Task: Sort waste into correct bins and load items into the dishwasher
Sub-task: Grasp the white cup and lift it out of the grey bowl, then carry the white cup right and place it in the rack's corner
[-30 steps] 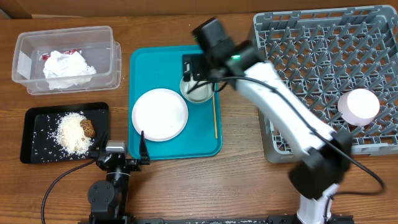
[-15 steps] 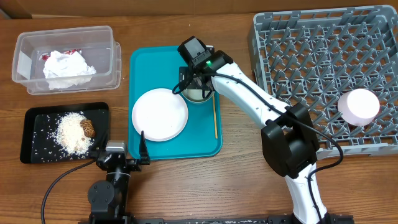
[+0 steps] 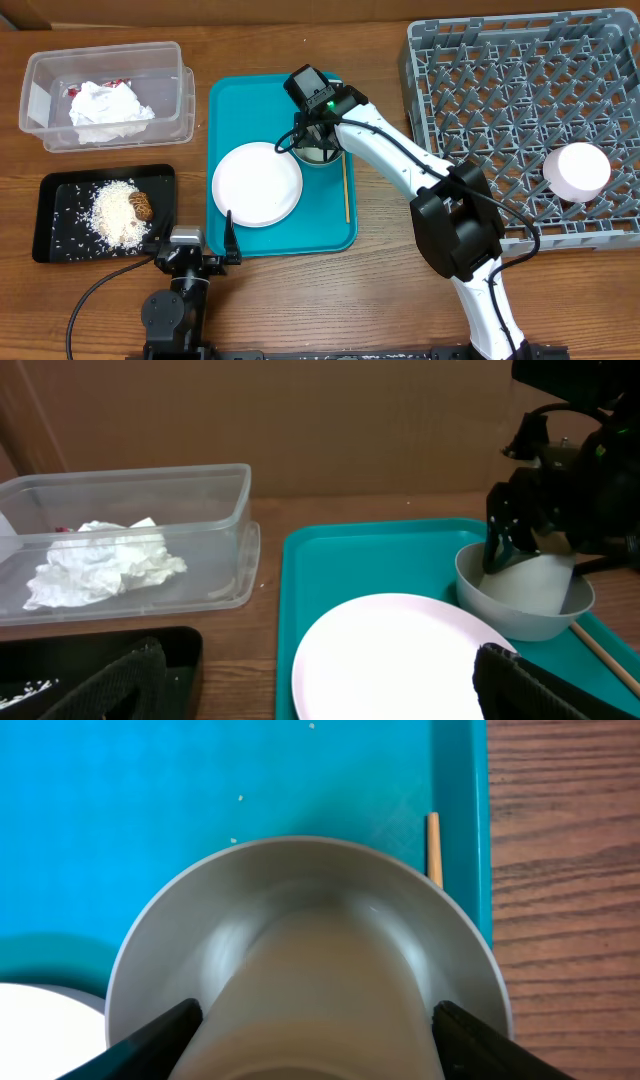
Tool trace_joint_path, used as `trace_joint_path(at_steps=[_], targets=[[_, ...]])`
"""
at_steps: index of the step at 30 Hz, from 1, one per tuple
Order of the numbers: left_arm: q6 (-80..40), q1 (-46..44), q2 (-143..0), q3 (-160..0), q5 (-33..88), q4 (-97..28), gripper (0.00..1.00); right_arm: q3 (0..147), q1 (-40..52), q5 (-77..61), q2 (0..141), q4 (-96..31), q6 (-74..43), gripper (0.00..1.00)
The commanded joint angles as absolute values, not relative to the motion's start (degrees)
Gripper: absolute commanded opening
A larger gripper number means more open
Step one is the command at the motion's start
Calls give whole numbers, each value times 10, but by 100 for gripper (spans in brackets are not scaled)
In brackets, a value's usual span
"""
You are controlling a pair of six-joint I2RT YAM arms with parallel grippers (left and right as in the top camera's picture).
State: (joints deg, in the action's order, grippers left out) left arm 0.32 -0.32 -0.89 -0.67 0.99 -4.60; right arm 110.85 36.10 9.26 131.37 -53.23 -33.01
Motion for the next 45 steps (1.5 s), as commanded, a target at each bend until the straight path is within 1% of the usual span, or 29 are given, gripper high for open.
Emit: trace_joint_path(at_steps=[1,3,5,10,14,19,23,27,31,34,40,45], targets=[[0,1,-2,-3,5,-44,100,1123,364,98,1311,-548,-333,67],[0,1,-2,-3,5,-44,100,1140,363,98,1305,-564,-333,61],[0,1,-2,-3,5,-44,100,1159,361,98,1297,-577,-330,58],[0,1,-2,-3,5,-44,100,1234,346,118,1271,-633,-330,58],[0,1,-2,-3,5,-44,100,1307,302,157,1240,-691,-328,58],[0,1,-2,-3,5,-44,100,1397,197,208,1206,-763,-295,59],[0,1,-2,-3,5,-44,100,1431,65,208,1191,-799,-283,59],[0,1,-2,-3,5,-44,100,1421,-74,204,1193,-811,-274,59],[0,1,-2,-3,5,-44,100,1389,-194,136,1200,-798,-264,59],[0,1,-2,-3,5,-44,100,1356,-262,86,1200,-779,-264,59],[0,1,-2,-3,5,-44,100,1273,-359,9,1200,-726,-264,59],[0,1,-2,-3,5,-44,100,1224,-387,-23,1200,-682,-266,60]])
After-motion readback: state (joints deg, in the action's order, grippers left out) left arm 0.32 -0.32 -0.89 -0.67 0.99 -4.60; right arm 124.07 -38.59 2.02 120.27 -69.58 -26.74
